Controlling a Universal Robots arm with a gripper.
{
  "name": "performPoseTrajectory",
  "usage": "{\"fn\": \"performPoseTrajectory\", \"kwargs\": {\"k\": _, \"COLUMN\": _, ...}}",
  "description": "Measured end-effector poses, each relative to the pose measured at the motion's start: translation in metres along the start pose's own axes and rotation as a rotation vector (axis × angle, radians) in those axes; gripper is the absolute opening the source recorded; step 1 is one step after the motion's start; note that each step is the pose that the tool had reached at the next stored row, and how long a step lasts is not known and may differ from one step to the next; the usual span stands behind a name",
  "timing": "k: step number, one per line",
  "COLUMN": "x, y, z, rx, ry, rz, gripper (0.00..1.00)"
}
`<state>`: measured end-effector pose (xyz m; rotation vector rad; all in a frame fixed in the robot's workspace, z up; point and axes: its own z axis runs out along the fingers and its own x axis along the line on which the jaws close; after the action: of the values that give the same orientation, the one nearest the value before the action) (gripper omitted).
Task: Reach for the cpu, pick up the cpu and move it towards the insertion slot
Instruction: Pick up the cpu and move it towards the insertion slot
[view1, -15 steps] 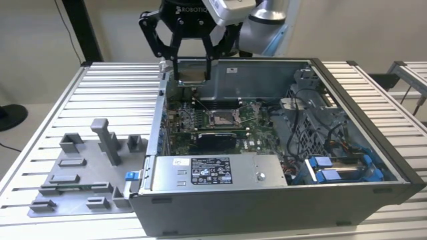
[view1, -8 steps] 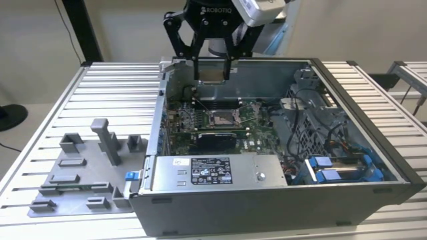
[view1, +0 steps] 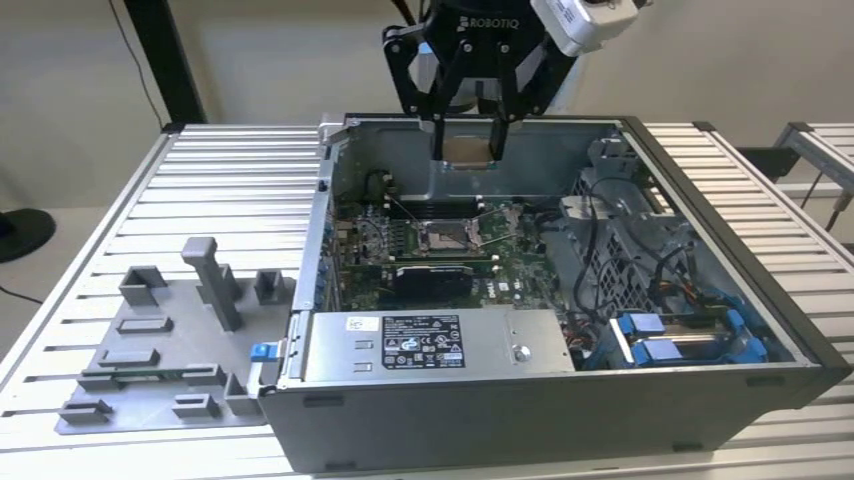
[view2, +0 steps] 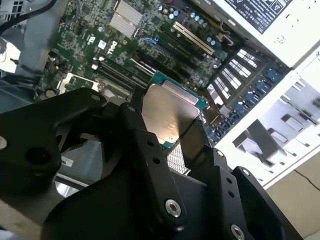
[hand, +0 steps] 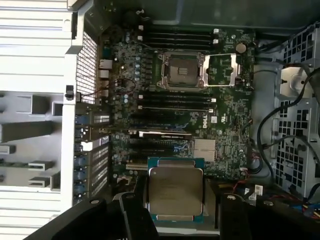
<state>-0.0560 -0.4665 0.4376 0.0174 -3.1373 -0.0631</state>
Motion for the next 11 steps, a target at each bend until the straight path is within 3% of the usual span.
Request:
{"fn": "performPoseTrajectory", "kwargs": {"k": 7, "x": -0.0036, "y": 0.0000, "z": 0.0012, "rx": 0.0001, "ry": -0.0022, "rz": 0.057, "gripper": 0.00}}
{"fn": "performPoseTrajectory", "kwargs": {"k": 11, "x": -0.0036, "y": 0.0000, "z": 0.0013, "rx": 0.0000, "ry": -0.0023, "rz": 0.058, "gripper": 0.00}}
